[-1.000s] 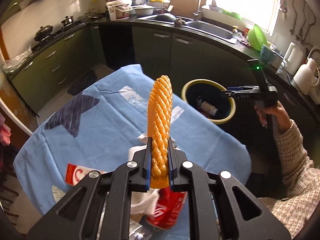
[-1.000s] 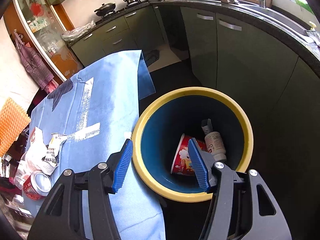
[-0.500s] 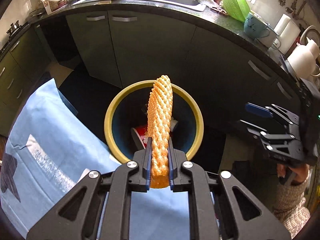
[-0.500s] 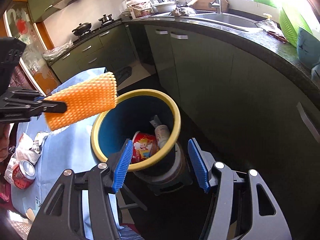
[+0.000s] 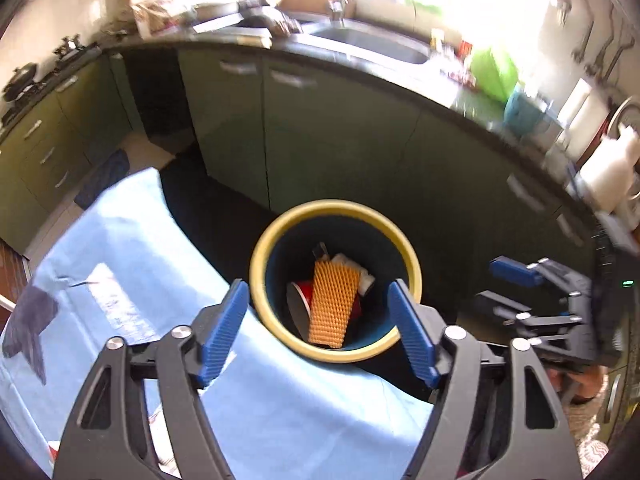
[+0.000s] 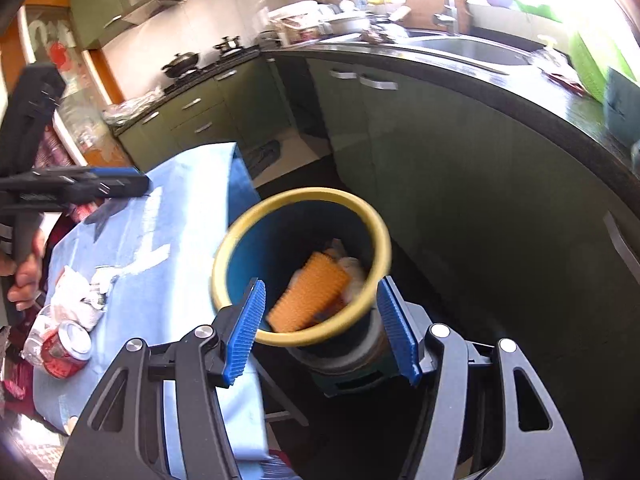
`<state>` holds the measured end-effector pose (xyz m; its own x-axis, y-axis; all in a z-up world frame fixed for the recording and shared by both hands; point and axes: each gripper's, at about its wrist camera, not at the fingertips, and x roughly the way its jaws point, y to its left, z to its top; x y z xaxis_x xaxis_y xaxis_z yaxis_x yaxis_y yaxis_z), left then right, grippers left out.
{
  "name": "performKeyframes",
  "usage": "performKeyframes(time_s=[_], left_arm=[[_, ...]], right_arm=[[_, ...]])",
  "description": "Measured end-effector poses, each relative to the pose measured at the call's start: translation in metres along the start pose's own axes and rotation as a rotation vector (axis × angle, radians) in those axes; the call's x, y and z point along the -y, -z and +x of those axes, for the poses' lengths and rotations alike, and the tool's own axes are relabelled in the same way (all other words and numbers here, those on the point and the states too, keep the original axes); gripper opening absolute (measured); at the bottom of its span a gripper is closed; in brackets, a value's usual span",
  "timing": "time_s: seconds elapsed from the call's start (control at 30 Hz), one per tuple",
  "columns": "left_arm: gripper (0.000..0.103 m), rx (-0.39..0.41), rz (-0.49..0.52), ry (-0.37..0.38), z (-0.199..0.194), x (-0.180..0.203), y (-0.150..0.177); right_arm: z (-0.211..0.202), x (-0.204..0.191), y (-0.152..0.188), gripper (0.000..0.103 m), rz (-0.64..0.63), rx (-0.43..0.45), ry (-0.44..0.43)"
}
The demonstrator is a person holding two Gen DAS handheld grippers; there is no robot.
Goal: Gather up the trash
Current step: 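Carry the foam net over the yellow bin and open the left gripper, then grasp the white snack wrapper with the right gripper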
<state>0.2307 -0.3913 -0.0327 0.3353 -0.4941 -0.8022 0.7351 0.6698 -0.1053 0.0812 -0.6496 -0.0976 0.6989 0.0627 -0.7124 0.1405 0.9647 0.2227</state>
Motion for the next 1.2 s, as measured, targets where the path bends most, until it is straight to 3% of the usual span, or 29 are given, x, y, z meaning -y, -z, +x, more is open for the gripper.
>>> performKeyframes(time_s=[0.1, 0.2, 0.4, 0.63, 0.87, 1.1, 1.17, 1.2], left_arm=[[0.079, 0.110, -0.018, -0.027, -0.061, -0.023, 0.027], [0.079, 0.210, -0.047, -0.110, -0.112, -0.054, 0.065], [0.082, 0.374, -0.192, -0.194, -0.181, -0.129, 0.147], [0.086, 0.549, -0.248, -0.358, -0.227, -0.188, 0.195], [0.086, 0.571, -0.293, -0.325, -0.225, -0.212, 0.208], [0.087, 0.581, -0.290, -0.342, -0.223, -0.213, 0.212], [0.087, 0.577, -0.279, -0.341, -0.221, -0.210, 0.214], [0.087, 0.574, -0.276, -0.338, -0.221, -0.210, 0.214]], right_arm=[[0.011, -0.045, -0.007, 0.058, -0.078, -0.023, -0.092], [0.027, -0.095, -0.013, 0.058, -0.153, -0.076, -0.182], [0.060, -0.189, -0.012, 0.058, -0.259, -0.193, -0.320], [0.090, -0.258, -0.006, 0.058, -0.291, -0.288, -0.298], [0.137, -0.284, -0.005, 0.058, -0.272, -0.406, -0.271], [0.167, -0.287, -0.004, 0.058, -0.247, -0.458, -0.211], [0.174, -0.284, -0.005, 0.055, -0.228, -0.468, -0.214], [0.177, -0.282, -0.005, 0.049, -0.217, -0.475, -0.220]])
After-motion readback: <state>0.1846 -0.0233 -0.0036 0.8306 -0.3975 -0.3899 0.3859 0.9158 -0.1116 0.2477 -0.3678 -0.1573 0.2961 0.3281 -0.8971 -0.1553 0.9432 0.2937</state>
